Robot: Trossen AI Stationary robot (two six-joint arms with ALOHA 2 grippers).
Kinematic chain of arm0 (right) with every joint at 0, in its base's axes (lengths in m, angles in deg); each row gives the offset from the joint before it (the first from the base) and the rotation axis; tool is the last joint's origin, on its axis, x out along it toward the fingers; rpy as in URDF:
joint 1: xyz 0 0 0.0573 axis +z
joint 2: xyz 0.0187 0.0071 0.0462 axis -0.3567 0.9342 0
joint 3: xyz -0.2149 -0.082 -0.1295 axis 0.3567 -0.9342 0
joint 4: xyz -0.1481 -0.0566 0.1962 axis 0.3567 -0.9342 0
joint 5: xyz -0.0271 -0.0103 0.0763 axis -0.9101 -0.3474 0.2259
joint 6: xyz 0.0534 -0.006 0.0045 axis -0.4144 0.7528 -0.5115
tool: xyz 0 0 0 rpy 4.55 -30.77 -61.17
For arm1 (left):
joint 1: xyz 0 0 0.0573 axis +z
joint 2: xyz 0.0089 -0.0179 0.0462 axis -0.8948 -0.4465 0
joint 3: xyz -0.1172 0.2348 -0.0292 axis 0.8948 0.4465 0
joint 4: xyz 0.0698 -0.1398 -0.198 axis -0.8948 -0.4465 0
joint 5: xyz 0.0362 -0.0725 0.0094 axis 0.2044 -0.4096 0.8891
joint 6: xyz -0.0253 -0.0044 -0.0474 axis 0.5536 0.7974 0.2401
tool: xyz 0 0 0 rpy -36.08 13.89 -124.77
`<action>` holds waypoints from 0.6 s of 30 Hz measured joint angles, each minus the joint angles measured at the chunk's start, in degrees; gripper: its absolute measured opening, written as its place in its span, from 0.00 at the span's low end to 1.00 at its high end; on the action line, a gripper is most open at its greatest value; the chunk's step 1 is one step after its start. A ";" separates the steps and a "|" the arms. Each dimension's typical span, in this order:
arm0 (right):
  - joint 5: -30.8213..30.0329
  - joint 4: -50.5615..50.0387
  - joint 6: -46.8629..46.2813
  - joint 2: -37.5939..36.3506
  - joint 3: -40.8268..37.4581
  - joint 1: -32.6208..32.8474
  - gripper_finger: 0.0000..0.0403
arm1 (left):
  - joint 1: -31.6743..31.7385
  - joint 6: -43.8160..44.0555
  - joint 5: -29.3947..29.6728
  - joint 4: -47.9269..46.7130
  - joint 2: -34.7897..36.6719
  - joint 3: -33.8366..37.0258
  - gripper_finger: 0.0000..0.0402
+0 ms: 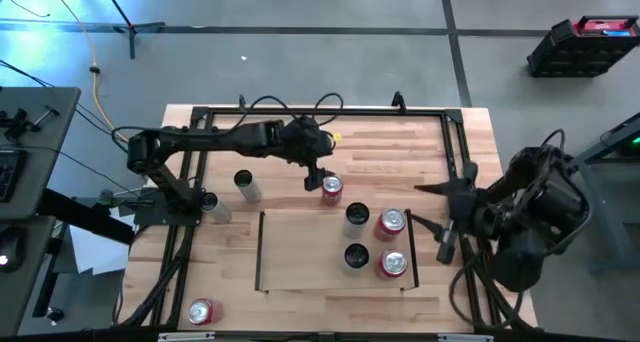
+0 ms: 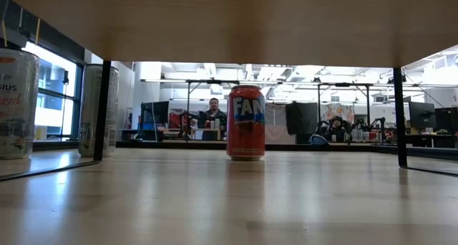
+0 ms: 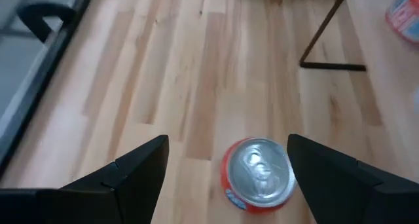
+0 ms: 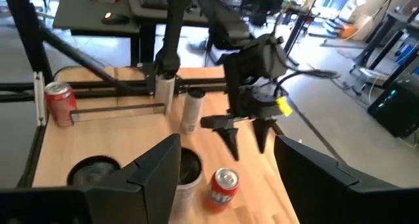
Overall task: Place canned beverage on shelf
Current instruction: Put the top red soda can on the shelf
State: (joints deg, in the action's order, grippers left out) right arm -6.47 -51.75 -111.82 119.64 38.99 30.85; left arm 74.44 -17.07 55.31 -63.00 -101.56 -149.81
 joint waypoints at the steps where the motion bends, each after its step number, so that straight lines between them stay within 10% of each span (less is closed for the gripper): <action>1: 0.37 -0.01 -0.35 0.47 0.00 -0.02 0.57 | -0.33 -1.06 0.86 0.43 -0.34 0.00 0.76; 18: -0.63 0.16 -2.46 3.50 -0.02 -0.02 0.57 | -0.88 -13.61 -5.35 1.44 -4.68 0.04 0.76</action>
State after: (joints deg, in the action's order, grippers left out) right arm -7.10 -51.59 -114.28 123.14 38.96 30.83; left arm 73.57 -30.67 49.96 -61.56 -106.25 -149.77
